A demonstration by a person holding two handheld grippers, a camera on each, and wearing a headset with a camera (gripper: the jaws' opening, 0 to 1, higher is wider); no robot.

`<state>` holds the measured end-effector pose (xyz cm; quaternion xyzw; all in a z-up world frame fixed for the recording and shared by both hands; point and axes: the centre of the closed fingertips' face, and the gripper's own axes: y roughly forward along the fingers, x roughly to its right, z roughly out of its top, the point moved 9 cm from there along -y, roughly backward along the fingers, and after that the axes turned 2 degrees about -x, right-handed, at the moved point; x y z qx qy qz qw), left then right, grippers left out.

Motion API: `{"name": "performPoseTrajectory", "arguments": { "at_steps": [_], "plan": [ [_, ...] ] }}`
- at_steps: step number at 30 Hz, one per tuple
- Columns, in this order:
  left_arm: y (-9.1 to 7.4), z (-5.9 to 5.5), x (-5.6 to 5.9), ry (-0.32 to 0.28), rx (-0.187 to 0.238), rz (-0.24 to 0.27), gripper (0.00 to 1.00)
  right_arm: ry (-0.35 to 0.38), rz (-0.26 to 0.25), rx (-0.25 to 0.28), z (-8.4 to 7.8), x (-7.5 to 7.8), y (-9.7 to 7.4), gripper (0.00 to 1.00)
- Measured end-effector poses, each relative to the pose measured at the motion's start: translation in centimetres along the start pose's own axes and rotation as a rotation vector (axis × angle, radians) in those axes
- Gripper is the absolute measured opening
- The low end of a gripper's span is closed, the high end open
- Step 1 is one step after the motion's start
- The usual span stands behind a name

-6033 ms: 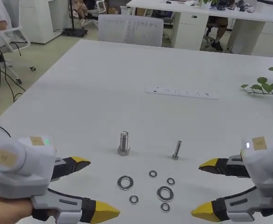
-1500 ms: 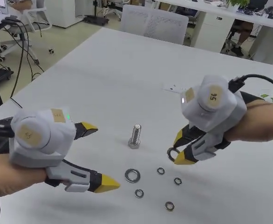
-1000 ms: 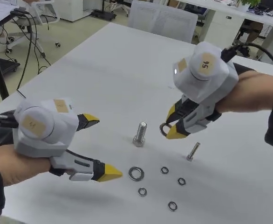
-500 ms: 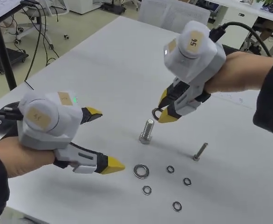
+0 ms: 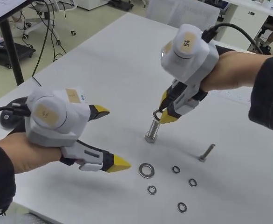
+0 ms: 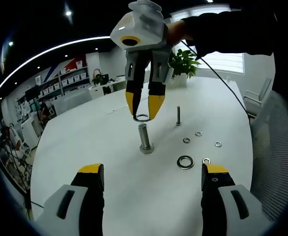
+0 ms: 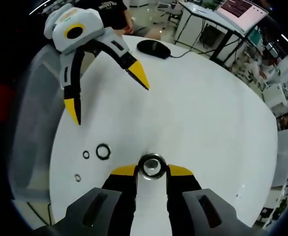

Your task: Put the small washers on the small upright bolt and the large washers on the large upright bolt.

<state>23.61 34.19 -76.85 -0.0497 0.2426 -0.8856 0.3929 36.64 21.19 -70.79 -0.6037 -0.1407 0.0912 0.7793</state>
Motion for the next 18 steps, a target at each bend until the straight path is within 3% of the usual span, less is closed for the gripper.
{"name": "performPoseTrajectory", "arguments": {
  "at_steps": [18],
  "plan": [
    [0.0, 0.0, 0.1, -0.005, -0.007, -0.001, 0.81, -0.008, 0.038, -0.037, -0.2, 0.7, 1.7, 0.23]
  ]
}}
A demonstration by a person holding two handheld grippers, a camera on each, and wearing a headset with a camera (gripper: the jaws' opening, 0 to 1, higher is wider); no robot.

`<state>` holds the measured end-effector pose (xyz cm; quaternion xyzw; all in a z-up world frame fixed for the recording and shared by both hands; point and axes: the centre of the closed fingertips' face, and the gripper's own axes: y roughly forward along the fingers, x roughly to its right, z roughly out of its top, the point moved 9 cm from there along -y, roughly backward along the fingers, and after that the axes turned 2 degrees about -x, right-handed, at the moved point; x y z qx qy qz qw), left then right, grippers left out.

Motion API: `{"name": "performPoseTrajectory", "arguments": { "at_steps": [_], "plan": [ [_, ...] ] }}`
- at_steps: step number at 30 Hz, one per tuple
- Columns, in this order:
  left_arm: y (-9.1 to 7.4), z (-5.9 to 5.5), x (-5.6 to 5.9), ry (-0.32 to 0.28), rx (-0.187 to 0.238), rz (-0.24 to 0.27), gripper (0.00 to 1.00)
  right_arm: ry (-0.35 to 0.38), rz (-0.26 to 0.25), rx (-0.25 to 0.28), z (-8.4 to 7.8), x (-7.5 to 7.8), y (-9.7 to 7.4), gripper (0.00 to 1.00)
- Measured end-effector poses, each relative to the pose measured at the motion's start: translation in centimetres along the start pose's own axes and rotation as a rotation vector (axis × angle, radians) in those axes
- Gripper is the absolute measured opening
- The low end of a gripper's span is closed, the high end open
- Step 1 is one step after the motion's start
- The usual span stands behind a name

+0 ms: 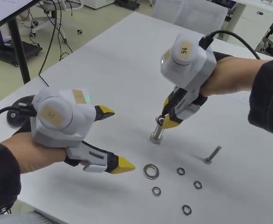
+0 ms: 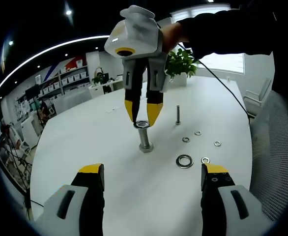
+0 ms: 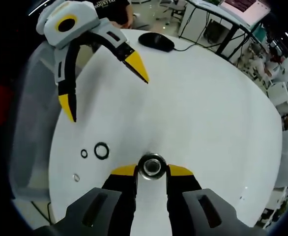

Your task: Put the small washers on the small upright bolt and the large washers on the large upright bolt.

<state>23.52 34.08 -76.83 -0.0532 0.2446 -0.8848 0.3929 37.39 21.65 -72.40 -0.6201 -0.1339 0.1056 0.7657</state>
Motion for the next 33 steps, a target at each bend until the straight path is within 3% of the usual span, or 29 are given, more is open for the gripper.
{"name": "performPoseTrajectory", "arguments": {
  "at_steps": [33],
  "plan": [
    [0.2, -0.1, 0.0, -0.003, -0.001, 0.004, 0.79, 0.035, 0.04, -0.035, -0.4, 0.1, 4.2, 0.23]
  ]
}}
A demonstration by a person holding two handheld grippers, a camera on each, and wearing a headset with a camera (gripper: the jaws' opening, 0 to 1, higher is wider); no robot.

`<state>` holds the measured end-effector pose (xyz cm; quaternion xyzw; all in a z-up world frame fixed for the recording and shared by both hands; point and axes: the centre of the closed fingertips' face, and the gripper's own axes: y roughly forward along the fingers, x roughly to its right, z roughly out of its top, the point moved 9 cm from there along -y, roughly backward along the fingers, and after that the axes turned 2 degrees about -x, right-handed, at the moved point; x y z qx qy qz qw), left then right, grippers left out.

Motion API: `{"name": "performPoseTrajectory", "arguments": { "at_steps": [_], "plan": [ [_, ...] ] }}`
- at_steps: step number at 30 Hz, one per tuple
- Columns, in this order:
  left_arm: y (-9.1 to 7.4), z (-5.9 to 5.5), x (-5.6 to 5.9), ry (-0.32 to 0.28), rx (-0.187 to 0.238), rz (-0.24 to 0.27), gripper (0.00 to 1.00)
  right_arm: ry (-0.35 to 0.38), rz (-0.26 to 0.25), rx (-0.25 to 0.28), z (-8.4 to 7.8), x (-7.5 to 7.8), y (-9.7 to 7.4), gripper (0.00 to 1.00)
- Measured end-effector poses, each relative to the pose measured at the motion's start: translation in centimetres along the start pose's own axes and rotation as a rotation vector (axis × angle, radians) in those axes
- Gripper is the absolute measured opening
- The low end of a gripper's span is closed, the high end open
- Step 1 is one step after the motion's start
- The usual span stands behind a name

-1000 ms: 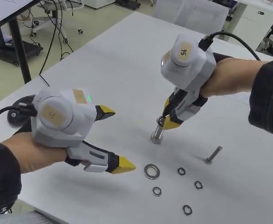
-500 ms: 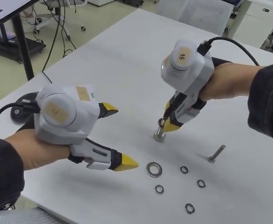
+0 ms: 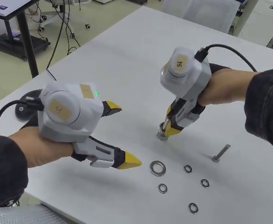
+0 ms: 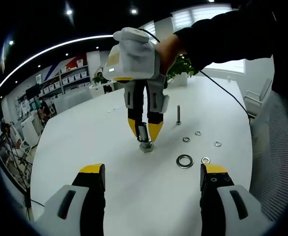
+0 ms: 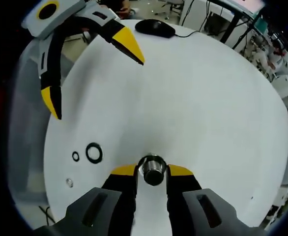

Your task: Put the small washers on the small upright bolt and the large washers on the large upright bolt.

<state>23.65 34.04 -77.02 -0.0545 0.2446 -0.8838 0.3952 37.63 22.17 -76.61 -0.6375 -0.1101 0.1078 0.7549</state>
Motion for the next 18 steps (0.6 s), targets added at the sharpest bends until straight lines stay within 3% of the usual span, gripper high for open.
{"name": "performPoseTrajectory", "arguments": {
  "at_steps": [18],
  "plan": [
    [0.08, 0.04, 0.04, 0.0, -0.002, -0.004, 0.78, 0.015, 0.003, -0.008, -0.31, 0.18, 1.01, 0.24]
  ]
}}
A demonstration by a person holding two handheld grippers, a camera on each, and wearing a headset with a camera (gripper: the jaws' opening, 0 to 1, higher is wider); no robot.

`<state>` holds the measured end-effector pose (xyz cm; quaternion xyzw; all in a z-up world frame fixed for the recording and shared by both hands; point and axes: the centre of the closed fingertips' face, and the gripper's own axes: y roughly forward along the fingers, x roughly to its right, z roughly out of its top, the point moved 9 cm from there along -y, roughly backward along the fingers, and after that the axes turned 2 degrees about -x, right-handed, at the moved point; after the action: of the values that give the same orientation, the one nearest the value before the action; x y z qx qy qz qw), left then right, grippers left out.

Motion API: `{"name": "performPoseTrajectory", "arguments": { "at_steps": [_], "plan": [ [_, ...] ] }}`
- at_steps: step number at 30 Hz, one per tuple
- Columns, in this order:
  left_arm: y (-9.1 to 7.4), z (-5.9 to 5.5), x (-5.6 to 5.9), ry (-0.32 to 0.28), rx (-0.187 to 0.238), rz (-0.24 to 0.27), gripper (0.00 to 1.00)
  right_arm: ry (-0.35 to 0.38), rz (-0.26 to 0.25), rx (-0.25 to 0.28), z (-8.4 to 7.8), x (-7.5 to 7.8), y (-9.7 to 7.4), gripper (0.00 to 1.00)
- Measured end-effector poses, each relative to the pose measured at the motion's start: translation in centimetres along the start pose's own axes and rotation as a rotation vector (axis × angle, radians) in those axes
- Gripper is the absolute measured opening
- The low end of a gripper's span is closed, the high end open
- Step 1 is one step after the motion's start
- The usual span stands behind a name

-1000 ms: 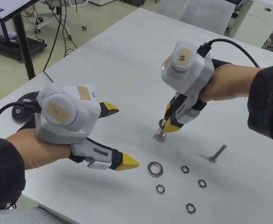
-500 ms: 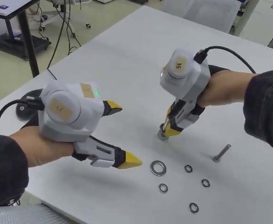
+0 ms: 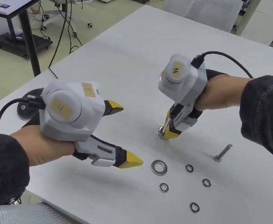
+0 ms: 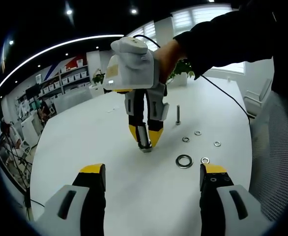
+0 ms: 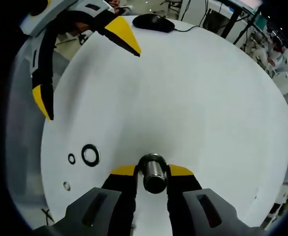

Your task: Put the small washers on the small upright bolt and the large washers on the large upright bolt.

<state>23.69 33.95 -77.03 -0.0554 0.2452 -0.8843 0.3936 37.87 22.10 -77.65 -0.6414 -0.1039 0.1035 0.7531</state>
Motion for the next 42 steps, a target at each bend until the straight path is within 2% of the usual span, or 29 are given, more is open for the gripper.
{"name": "performPoseTrajectory", "arguments": {
  "at_steps": [9, 14, 21, 32, 42],
  "plan": [
    [0.1, 0.1, 0.0, 0.003, -0.001, -0.003, 0.78, -0.001, 0.003, -0.008, -0.2, -0.2, -0.2, 0.26],
    [0.2, 0.1, 0.1, 0.004, -0.003, -0.008, 0.78, 0.018, -0.002, 0.019, -0.5, -0.1, -0.6, 0.29],
    [0.3, 0.2, 0.1, 0.006, -0.003, -0.01, 0.78, 0.035, -0.023, 0.03, -1.6, 0.1, -1.4, 0.3],
    [0.3, 0.2, 0.3, 0.016, -0.007, -0.022, 0.78, 0.077, -0.05, 0.043, -3.6, -1.2, -2.6, 0.3],
    [0.0, 0.5, 0.4, 0.025, -0.001, -0.023, 0.78, 0.092, -0.063, 0.06, -4.1, -2.7, -3.0, 0.3]
  ]
}}
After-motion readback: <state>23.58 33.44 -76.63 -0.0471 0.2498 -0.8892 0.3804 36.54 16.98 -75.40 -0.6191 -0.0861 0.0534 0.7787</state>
